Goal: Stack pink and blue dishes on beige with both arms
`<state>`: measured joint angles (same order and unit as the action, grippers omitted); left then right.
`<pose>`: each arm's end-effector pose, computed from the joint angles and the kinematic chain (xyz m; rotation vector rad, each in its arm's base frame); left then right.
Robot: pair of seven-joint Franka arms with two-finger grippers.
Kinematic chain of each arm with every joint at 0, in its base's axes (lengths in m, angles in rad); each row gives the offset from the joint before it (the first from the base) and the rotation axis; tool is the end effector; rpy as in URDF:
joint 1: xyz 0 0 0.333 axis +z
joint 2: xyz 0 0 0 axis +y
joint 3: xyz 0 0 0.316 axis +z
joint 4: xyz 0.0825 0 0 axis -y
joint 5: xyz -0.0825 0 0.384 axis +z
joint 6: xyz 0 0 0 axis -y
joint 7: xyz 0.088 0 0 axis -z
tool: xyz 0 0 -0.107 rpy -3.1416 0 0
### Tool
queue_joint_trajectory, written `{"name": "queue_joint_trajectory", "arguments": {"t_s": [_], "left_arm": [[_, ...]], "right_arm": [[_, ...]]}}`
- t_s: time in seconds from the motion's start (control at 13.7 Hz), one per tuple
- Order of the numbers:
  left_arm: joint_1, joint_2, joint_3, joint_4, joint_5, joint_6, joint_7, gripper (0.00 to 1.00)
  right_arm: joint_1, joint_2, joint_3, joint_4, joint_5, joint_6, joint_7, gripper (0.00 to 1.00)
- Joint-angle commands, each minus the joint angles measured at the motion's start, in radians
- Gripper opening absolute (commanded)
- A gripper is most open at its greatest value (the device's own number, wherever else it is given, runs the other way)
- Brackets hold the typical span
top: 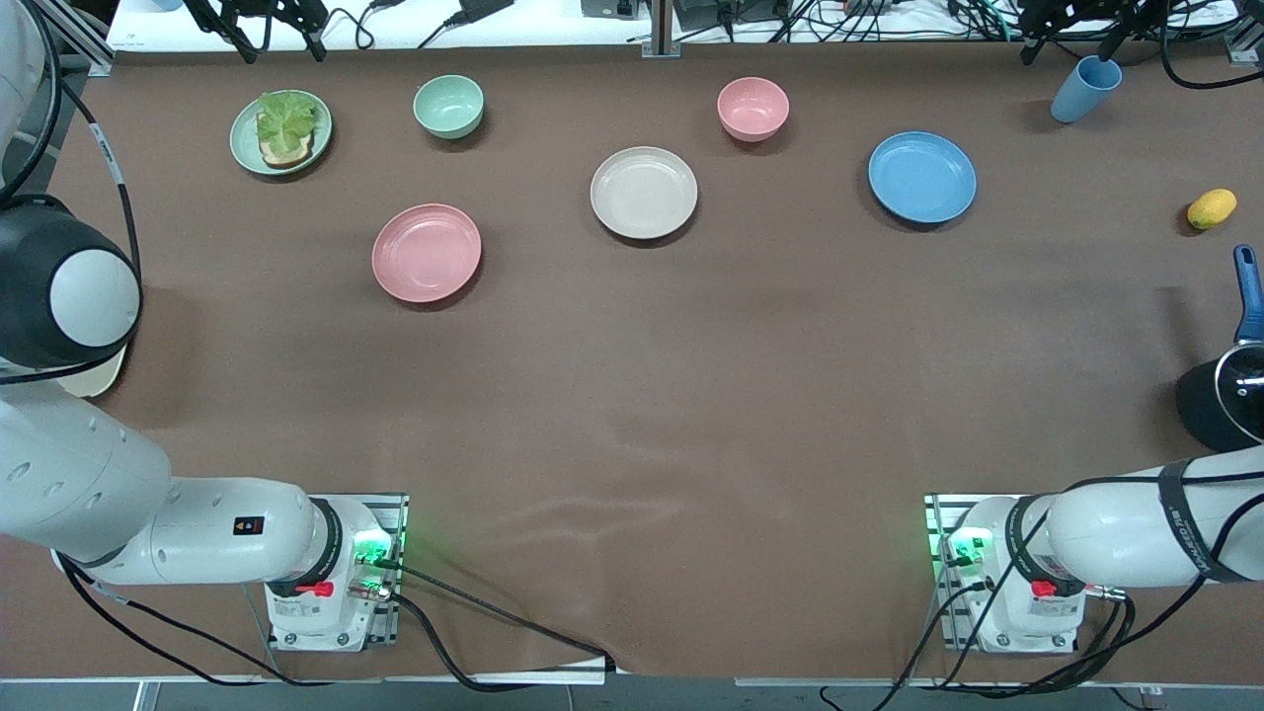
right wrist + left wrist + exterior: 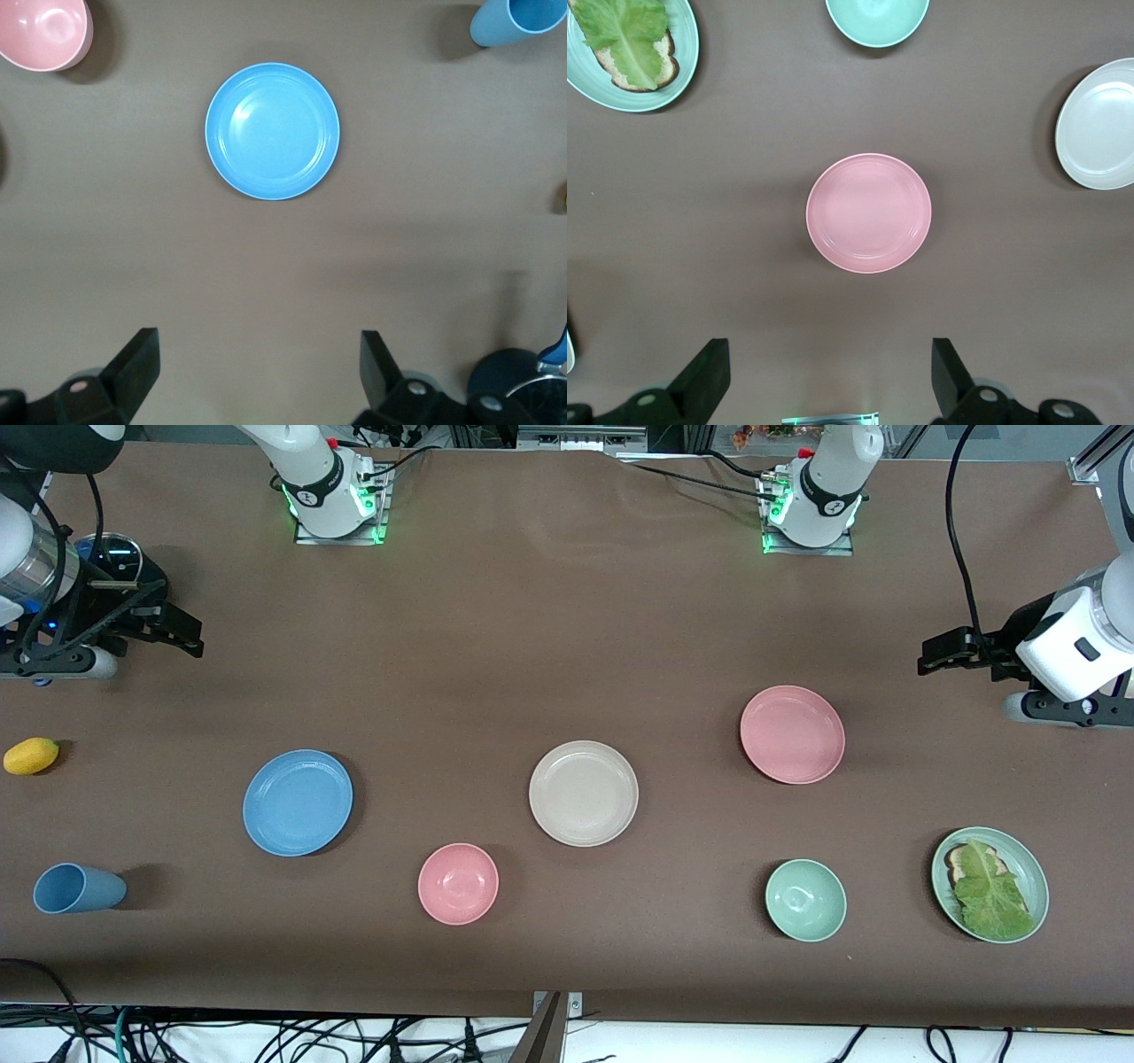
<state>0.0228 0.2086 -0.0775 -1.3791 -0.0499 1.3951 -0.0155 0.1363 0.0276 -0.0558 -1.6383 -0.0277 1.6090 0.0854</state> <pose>0.5963 -0.0337 0.5798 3.0673 -0.0661 -0.2987 0.5614 0.0428 0.5805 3.1067 -0.0048 -0.0843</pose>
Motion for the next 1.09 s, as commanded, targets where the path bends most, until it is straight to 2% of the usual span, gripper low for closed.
{"name": "queue_joint_trajectory", "arguments": {"t_s": [0.0,1.02], "left_arm": [[0.002,0.002,0.001,0.014,0.004,0.001,0.009,1.0],[0.002,0.002,0.001,0.014,0.004,0.001,0.009,1.0]], "right_arm": [[0.003,-0.005,0.004,0.005,0.006,0.0,0.028,1.0],[0.003,0.003,0.007,0.006,0.006,-0.012,0.005,1.0]]}}
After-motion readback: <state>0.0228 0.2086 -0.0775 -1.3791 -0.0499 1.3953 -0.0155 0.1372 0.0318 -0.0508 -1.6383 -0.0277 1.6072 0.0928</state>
